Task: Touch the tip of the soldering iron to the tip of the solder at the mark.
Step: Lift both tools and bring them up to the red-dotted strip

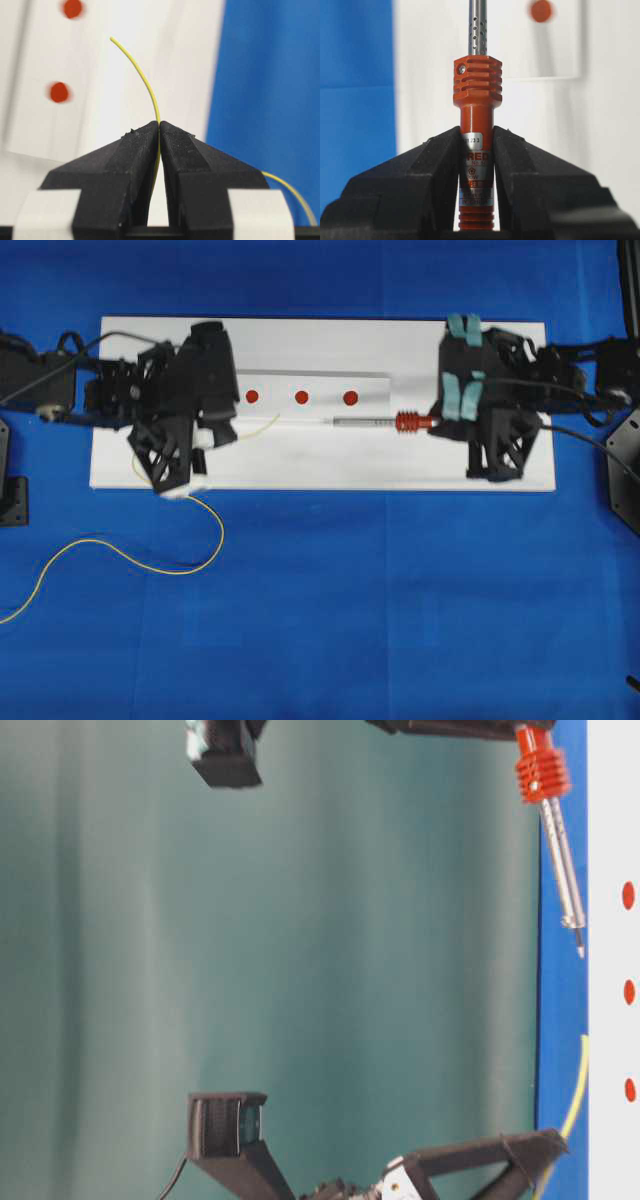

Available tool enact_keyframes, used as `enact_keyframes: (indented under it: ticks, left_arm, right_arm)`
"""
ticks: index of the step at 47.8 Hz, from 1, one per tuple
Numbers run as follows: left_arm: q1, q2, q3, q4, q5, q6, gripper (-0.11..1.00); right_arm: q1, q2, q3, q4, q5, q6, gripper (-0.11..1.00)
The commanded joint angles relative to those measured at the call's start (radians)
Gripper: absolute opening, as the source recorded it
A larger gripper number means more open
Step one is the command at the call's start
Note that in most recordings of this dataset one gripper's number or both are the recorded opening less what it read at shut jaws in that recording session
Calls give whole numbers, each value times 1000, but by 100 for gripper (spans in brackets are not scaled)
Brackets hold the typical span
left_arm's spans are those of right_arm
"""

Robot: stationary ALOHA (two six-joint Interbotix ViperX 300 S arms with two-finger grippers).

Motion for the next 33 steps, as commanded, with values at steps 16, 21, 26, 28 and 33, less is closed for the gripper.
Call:
enact_keyframes:
  ticks: [16, 21, 26, 28, 33]
  left_arm:
    - [97, 14, -64, 3, 40, 106, 3]
    - [98, 14, -66, 3, 41, 117, 3]
    - [98, 14, -64, 2, 41, 114, 3]
    - [98, 14, -61, 3, 41, 112, 3]
    - [98, 12, -58, 3, 41, 109, 3]
  right_arm:
    - [-49, 49, -83, -41, 25, 2, 6]
    - [-49, 51, -83, -41, 25, 3, 6]
    - [-49, 51, -84, -41, 26, 3, 6]
    - [-49, 51, -83, -41, 25, 5, 6]
    - [-49, 49, -83, -41, 26, 3, 6]
